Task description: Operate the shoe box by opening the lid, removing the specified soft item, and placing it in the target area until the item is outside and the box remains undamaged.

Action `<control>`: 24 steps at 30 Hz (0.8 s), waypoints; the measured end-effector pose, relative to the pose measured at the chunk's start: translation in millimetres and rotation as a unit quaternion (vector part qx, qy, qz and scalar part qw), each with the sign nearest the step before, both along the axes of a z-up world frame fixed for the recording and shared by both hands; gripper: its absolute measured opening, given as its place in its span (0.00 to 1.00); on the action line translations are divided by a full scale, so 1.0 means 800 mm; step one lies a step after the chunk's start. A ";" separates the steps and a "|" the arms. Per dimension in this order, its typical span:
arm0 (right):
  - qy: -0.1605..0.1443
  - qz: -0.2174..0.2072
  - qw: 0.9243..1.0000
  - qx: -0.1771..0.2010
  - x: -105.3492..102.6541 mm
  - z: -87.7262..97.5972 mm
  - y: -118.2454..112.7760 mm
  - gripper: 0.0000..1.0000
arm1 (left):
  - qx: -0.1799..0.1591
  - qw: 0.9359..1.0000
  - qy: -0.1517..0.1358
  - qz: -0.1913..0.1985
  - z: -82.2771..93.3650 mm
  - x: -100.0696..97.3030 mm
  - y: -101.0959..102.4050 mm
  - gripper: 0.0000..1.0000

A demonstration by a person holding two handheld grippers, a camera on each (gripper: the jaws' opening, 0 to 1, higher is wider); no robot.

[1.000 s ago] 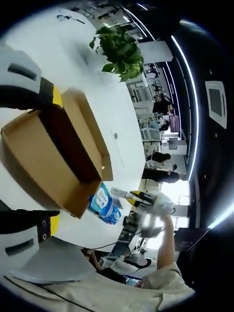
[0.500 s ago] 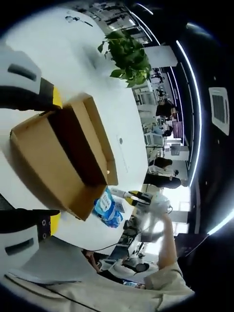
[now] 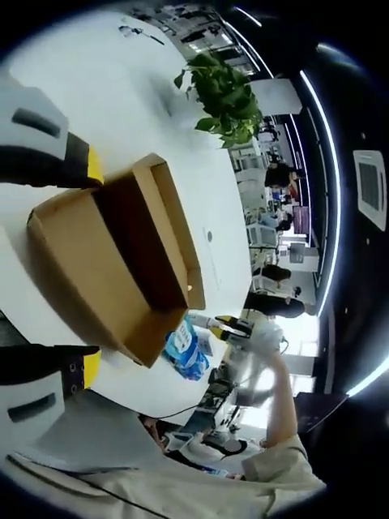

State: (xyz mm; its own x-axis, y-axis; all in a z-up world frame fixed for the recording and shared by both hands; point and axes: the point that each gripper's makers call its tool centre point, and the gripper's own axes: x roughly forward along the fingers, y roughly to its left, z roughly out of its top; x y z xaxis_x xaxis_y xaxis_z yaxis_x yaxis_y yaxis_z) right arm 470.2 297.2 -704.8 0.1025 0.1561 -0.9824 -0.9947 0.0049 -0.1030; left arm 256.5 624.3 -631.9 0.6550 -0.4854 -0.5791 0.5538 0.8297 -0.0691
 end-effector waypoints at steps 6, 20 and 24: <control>0.001 -0.017 1.000 0.003 0.004 -0.004 0.000 0.19 | 0.001 1.000 0.010 0.007 -0.010 -0.003 0.002 0.80; -0.013 0.024 1.000 0.010 0.005 -0.002 0.001 0.20 | 0.014 0.999 0.015 0.034 -0.022 0.003 0.019 0.68; -0.019 0.031 0.999 0.011 0.009 -0.001 0.001 0.23 | 0.016 0.999 0.018 0.044 -0.026 0.004 0.023 0.65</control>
